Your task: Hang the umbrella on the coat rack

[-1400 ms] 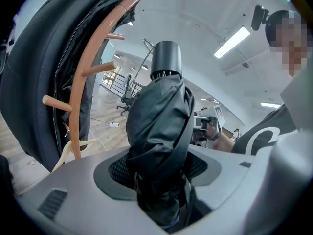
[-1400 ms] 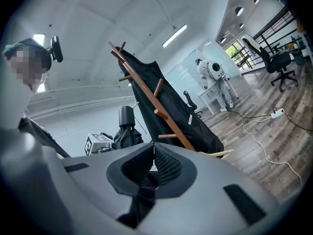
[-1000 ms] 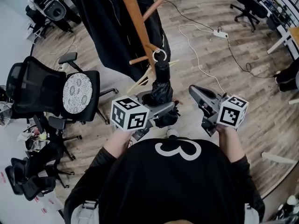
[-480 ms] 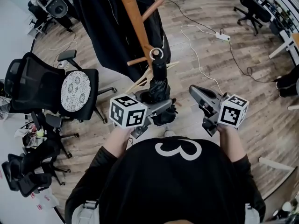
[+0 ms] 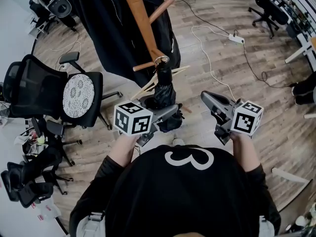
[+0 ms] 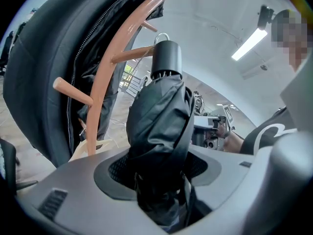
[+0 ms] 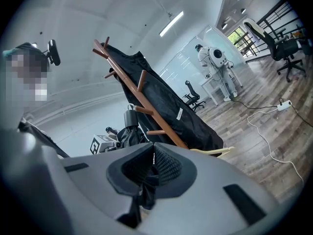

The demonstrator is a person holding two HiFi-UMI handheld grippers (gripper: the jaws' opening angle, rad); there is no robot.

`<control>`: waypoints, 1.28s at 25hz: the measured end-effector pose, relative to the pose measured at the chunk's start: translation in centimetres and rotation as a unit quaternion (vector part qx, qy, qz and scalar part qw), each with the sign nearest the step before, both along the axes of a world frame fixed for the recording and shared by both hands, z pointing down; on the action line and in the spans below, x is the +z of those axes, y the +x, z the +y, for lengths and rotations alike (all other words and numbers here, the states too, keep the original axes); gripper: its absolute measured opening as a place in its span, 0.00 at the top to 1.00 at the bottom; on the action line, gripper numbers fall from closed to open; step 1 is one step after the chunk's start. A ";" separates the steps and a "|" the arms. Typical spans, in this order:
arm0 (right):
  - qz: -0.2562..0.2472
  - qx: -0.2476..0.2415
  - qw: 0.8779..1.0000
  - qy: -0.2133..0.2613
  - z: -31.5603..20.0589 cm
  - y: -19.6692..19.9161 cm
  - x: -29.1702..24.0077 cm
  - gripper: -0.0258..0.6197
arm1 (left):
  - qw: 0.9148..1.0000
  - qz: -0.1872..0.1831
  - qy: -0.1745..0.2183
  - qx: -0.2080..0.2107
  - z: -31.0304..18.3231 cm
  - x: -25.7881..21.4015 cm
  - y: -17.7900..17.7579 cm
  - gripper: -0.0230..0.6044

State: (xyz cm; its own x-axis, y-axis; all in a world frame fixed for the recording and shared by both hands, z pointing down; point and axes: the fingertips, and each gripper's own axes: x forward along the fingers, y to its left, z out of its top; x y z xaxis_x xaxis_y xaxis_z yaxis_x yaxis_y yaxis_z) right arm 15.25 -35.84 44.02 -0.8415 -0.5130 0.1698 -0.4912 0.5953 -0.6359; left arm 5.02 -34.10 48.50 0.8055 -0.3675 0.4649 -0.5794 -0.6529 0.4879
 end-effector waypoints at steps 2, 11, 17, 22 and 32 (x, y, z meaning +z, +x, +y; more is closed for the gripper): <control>0.001 -0.001 1.000 -0.002 -0.2 0.0 0.2 0.92 | 1.000 0.000 0.000 -0.002 -0.3 0.1 0.0 0.53; 0.003 -0.004 1.000 0.001 -0.7 0.3 0.4 0.92 | 1.000 -0.001 0.000 0.005 -0.2 0.4 0.7 0.53; 0.004 -0.013 0.999 0.029 -1.2 -0.5 -1.5 0.92 | 1.000 -0.001 0.003 0.004 -0.4 0.2 0.6 0.53; 0.004 -0.020 0.999 0.042 -1.3 -0.9 -2.1 0.92 | 1.000 0.001 0.006 0.005 -0.3 0.0 0.7 0.53; 0.035 -0.075 0.983 0.161 -2.6 -3.7 -7.5 0.92 | 1.000 -0.003 0.005 0.009 0.1 0.3 1.3 0.53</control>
